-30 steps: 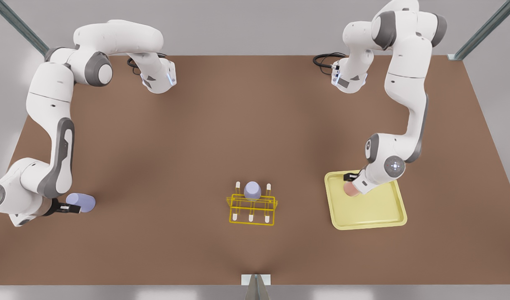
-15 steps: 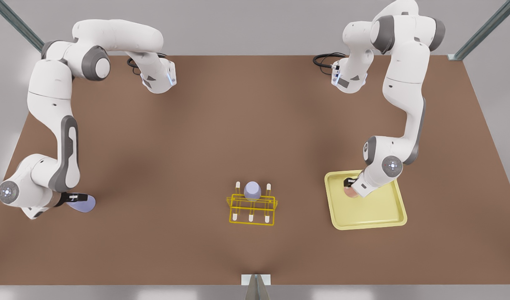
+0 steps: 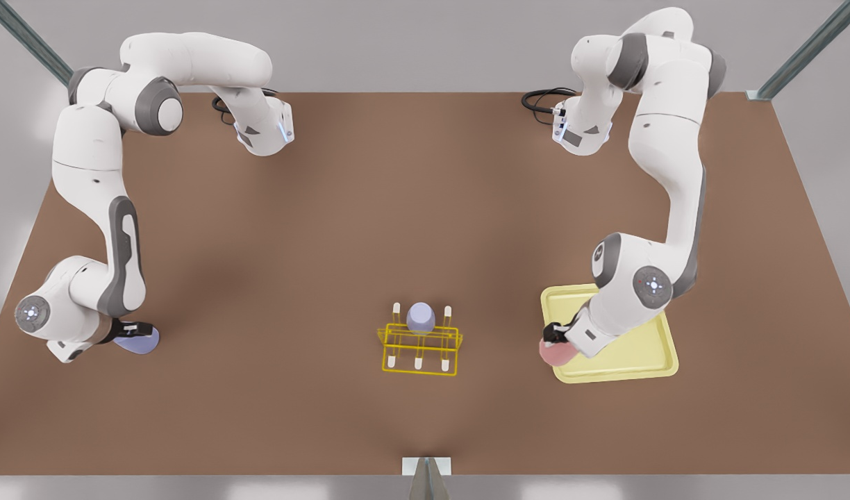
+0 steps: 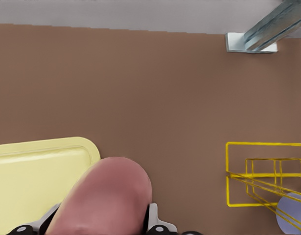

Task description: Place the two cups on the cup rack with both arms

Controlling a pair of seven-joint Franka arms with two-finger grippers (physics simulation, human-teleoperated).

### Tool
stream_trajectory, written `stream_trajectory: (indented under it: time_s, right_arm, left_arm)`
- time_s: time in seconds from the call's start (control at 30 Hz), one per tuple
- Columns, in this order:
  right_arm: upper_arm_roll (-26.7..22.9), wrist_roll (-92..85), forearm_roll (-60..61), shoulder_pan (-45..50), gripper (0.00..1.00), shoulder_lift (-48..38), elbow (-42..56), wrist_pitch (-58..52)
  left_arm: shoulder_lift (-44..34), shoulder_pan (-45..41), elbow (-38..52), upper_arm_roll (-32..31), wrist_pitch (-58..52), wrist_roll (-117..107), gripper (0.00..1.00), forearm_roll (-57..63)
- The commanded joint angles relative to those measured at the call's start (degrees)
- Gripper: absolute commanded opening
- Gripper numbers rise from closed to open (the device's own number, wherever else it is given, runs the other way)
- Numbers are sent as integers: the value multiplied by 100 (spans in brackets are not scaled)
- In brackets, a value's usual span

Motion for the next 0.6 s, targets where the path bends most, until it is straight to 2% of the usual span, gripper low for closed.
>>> stream_trajectory:
  time_s: [0.0,0.1,0.13,0.23,0.3,0.57]
  right_arm:
    - [2,-219,27,1,100,-45,-99,150]
    - [2,-167,19,10,100,-80,-178,141]
    - [2,-167,19,10,100,-80,-178,141]
    - [2,-167,19,1,100,-71,-170,141]
    - [2,-167,18,1,94,-62,-161,150]
    - [2,-167,1,1,89,-62,-82,150]
  left_arm:
    - [347,-37,766,-266,-974,-3115,75,-52]
    - [1446,-212,2490,-795,-633,-3283,75,-43]
    - [1543,-221,2491,-943,-123,-3283,75,-52]
    - [1614,-335,2500,-1172,133,-3283,75,-341]
    - [1684,-380,2622,-1172,740,-3283,75,-359]
    - [2035,-784,2684,-1173,801,-3002,77,-342]
